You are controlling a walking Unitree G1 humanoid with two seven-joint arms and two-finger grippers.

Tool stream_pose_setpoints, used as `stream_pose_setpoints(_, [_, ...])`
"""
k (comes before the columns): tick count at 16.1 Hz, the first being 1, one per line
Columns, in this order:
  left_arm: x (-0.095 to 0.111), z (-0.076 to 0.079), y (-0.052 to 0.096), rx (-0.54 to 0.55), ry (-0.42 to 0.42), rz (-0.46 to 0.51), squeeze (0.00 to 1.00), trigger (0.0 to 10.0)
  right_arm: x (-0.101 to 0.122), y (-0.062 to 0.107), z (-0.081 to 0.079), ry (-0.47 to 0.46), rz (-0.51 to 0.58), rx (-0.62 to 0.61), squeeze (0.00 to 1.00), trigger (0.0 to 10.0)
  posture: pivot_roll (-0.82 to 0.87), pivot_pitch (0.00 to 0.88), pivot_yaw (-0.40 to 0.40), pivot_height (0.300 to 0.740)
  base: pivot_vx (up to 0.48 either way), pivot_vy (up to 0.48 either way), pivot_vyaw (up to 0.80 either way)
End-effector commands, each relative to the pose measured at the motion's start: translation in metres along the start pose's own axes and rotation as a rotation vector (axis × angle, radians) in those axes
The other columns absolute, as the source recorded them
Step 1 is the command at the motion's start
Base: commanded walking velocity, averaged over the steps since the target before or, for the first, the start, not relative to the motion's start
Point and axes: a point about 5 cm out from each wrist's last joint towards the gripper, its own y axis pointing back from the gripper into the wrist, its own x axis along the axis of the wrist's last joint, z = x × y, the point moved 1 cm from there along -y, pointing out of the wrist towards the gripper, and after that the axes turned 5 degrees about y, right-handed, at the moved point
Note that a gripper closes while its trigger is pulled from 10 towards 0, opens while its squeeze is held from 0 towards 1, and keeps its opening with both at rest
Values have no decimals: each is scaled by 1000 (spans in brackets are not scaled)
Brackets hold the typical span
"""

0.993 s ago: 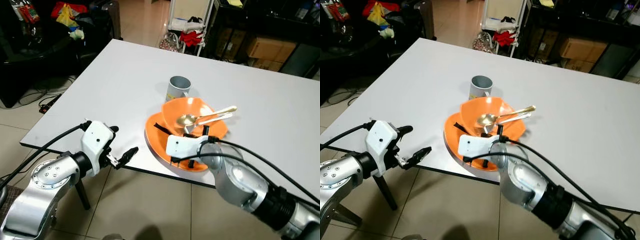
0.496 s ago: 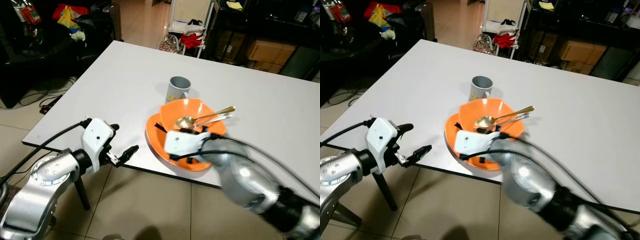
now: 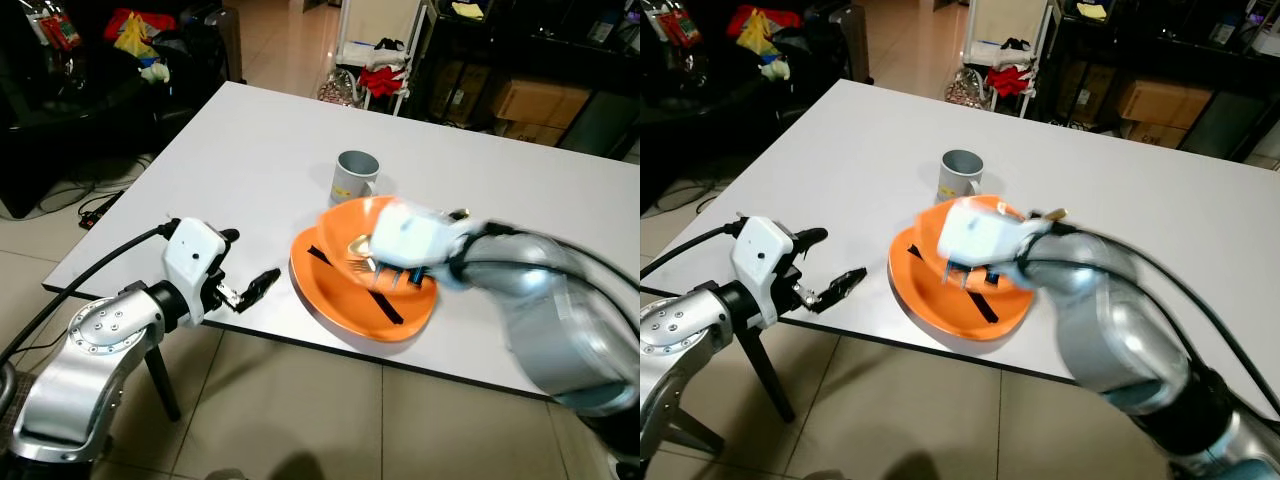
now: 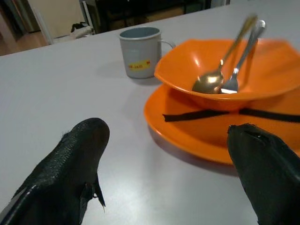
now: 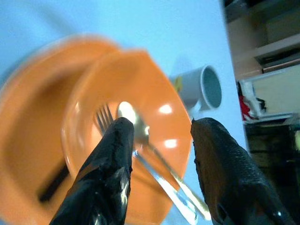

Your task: Setting the table

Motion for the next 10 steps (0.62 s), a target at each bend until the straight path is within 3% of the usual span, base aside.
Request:
stream_pose_setpoints(1, [3,3,-2,-15,13,16,0,10000,-3,4,-3,-75,16,7,0,10000,73,0,-58,740,0,0,0])
stream_pose_setpoints(3, [-4,8,-7,-41,8,-5,0,10000,0,-3,-31,-140,52,76,0,10000,62,0,-48,740,0,0,0])
stream_pose_setpoints(5, [-2,6,-9,-30,3,4,0,10000,8,-4,-30,-213,142,34,0,10000,54,0,-42,740,0,0,0])
stream_pose_setpoints(6, [1,3,-11,3,11,27,0,10000,12,-3,-21,-350,246,-97,0,10000,60,0,-48,740,0,0,0])
stream_pose_setpoints(7, [2,2,-11,14,10,35,0,10000,12,-2,-19,-398,269,-135,0,10000,60,0,-48,740,0,0,0])
stream_pose_setpoints(9, [12,-1,-16,203,45,129,0,10000,-18,11,-13,-756,329,-307,0,10000,64,0,-46,740,0,0,0])
stream_pose_setpoints(10, [13,0,-16,225,58,137,0,10000,-25,14,-14,-829,339,-339,0,10000,64,0,-46,740,0,0,0])
